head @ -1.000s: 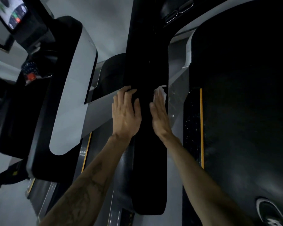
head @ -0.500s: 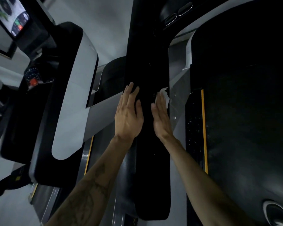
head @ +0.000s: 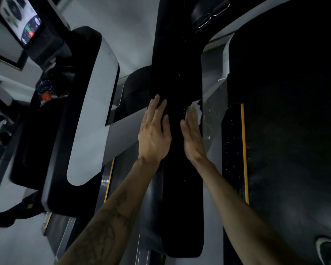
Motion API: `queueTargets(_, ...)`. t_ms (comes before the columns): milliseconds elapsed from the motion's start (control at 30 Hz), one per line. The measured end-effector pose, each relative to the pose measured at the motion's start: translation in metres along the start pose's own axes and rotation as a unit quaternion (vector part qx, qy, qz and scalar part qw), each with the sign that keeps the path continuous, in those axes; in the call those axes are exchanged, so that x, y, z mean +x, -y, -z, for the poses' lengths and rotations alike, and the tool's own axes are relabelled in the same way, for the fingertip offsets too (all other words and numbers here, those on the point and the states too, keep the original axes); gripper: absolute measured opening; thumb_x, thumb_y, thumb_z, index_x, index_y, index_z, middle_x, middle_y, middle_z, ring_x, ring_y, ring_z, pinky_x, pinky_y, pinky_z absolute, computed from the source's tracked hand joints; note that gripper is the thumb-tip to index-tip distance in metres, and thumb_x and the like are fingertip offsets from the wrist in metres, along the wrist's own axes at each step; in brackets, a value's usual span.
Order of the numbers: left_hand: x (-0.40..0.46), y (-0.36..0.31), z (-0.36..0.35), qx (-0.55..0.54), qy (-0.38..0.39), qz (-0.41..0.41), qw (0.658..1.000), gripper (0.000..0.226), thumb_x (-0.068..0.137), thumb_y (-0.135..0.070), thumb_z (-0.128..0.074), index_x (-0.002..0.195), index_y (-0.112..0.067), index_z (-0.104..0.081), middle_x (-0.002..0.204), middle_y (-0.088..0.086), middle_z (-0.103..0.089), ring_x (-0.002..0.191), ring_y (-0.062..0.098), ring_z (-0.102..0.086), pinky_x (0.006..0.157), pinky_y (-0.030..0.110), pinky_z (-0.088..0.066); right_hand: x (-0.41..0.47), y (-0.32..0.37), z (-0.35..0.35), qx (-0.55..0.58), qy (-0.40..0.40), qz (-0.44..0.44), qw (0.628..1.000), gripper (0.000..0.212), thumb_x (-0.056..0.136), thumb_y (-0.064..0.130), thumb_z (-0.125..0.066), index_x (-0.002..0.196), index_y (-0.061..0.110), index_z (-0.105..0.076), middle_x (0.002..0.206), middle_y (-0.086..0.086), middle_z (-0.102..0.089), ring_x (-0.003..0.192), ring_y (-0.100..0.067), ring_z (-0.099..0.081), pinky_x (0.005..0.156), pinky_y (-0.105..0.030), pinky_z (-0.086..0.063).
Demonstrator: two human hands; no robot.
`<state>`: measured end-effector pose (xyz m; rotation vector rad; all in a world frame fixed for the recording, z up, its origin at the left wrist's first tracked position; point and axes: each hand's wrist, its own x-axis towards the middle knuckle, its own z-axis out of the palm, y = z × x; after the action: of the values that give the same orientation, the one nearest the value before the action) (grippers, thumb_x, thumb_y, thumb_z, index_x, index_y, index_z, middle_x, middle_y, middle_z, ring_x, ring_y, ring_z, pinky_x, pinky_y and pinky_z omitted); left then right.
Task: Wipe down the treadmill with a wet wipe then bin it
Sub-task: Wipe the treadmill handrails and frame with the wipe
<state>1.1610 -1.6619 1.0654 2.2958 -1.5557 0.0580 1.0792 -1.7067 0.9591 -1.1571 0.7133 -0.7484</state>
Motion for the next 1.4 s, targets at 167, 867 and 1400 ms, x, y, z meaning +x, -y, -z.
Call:
queueTargets(167, -0.001, 0.001, 0.000, 0.007, 0.002, -0.007, 1.000, 0.046, 0.109, -0.025, -0.039, 0.153, -0.015, -0.048, 0.167, -0.001, -0.032, 0.155, 0.016, -0.026, 0.116, 0.052, -0.042, -0.043, -0.015, 0.006, -0.050, 0.054, 0.094, 0.993, 0.062, 0.112, 0.034, -0.034, 0.164, 0.023, -0.003, 0.171, 0.012, 0.009, 0.157, -0.008, 0.010, 0.129, -0.044, 0.001)
queueTargets(867, 0.004, -0.012, 0.003, 0.060, -0.014, -0.012, 0.998, 0.041, 0.106, -0.021, -0.044, 0.144, -0.012, -0.055, 0.154, 0.006, -0.045, 0.139, 0.023, -0.043, 0.107, 0.051, -0.048, 0.000, -0.009, 0.010, 0.025, 0.000, -0.073, 0.997, 0.065, 0.110, 0.051, -0.027, 0.164, 0.027, 0.001, 0.170, 0.015, 0.012, 0.153, 0.005, 0.009, 0.129, -0.038, 0.002)
queueTargets(1400, 0.011, -0.009, 0.000, 0.071, -0.001, -0.067, 0.995, 0.042, 0.103, -0.013, -0.044, 0.142, -0.013, -0.059, 0.163, 0.004, -0.040, 0.153, 0.025, -0.032, 0.116, 0.053, -0.040, 0.016, -0.030, 0.017, 0.031, -0.005, -0.062, 0.998, 0.068, 0.108, 0.056, -0.027, 0.164, 0.029, 0.002, 0.170, 0.015, 0.010, 0.154, 0.004, 0.008, 0.130, -0.040, 0.002)
